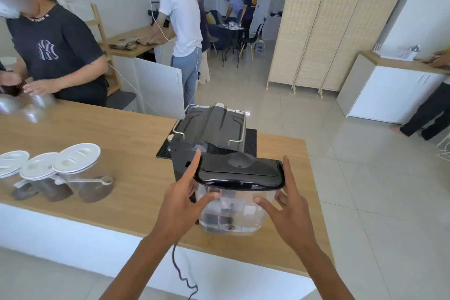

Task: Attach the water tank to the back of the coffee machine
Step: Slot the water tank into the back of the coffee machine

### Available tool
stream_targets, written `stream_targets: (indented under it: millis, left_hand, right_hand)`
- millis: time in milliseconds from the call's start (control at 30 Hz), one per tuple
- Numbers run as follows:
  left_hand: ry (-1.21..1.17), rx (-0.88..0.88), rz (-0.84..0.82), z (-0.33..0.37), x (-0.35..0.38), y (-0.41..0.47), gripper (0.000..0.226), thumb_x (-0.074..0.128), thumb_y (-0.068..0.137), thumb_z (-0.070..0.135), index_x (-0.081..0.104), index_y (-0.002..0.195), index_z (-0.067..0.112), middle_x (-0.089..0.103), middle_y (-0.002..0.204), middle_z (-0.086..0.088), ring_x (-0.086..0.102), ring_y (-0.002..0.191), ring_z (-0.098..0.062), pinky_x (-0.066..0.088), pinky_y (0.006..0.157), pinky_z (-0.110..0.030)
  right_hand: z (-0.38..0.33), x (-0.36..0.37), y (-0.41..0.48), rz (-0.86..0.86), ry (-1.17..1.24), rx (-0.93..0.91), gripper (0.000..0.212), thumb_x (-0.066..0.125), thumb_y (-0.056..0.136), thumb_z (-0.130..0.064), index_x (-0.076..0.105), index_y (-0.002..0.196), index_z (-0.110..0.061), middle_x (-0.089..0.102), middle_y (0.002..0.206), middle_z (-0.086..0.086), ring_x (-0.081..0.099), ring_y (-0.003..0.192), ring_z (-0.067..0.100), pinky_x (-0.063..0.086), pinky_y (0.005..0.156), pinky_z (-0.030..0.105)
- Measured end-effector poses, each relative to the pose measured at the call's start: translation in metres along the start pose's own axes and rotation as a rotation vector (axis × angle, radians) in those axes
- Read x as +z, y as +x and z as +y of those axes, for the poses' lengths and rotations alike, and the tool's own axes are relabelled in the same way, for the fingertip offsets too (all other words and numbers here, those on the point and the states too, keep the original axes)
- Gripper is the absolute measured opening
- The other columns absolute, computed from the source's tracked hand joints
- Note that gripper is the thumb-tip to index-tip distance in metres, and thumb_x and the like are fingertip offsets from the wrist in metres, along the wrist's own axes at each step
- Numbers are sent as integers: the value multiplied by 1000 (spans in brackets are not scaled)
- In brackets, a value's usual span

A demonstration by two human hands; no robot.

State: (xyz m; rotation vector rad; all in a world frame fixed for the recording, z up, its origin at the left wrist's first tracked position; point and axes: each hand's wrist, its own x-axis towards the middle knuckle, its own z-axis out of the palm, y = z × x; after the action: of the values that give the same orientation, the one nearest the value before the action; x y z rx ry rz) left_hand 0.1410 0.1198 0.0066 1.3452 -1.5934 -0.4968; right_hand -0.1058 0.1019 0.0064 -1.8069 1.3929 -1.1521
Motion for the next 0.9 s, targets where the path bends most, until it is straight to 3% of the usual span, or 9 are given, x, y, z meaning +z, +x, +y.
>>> stream_targets:
  millis: [100,233,333,467,567,700,767,833,900]
  left_hand:
    - [10,20,47,-12,-17,4,98,76,81,34,10,153,41,33,57,10,33,54,-8,34,53,-19]
    - [-22,6,45,-44,-42,20,97,73,83,38,4,152,46,54,77,-3,44,67,-3,40,65,-16]
    - [-68,-13,8,-57,-55,30,97,73,85,34,3,150,50,48,96,9,58,87,-19,50,83,-29]
    - [-26,22,23,-64,-62,35,94,73,87,27,7,153,42,31,66,10,35,59,-7,36,58,-14]
    - [-25,-1,3,-72,-65,41,94,73,86,26,8,153,40,28,65,7,32,58,-7,32,55,-15]
    - [-58,-9,-38,-78,-63,46,93,72,87,26,9,153,40,42,66,1,43,61,-10,37,58,-20]
    - [-100,-18,-53,-78,-60,47,90,70,88,25,9,154,37,64,98,-23,60,90,-26,47,75,-41]
    - [-101,-38,-59,-76,-59,46,88,69,89,26,10,154,35,46,127,-36,44,117,-46,41,95,-56]
    - [-85,-44,-60,-77,-60,47,85,67,89,30,12,153,36,41,130,-38,38,119,-51,37,97,-61]
  right_hand:
    - [-7,28,8,-2,27,0,110,80,80,-33,0,153,-52,56,130,15,55,118,29,45,100,43]
    - [-16,68,24,-7,45,-3,111,78,80,-31,-3,155,-44,46,118,-58,52,108,-22,36,95,1]
    - [-20,86,30,16,64,29,111,77,82,-29,-4,156,-42,44,114,-60,51,106,-23,33,90,-3]
    - [-25,104,33,44,50,59,109,74,81,-37,-7,155,-46,44,116,-59,54,106,-19,34,88,-3]
    - [-27,111,34,66,36,75,108,71,80,-45,-7,155,-45,46,116,-57,59,105,-11,35,87,-2]
    - [-27,119,36,90,28,70,106,67,79,-50,-6,155,-44,43,131,-45,49,113,-22,31,95,-2]
    - [-24,123,37,103,14,72,104,67,82,-48,-5,156,-43,40,130,-50,47,114,-24,30,96,-2]
    - [-21,126,37,115,2,77,103,68,83,-47,-5,156,-42,37,126,-57,46,114,-25,31,96,-3]
    - [-19,128,37,136,-7,87,103,67,82,-48,-5,156,-43,35,124,-61,44,112,-28,31,95,-3]
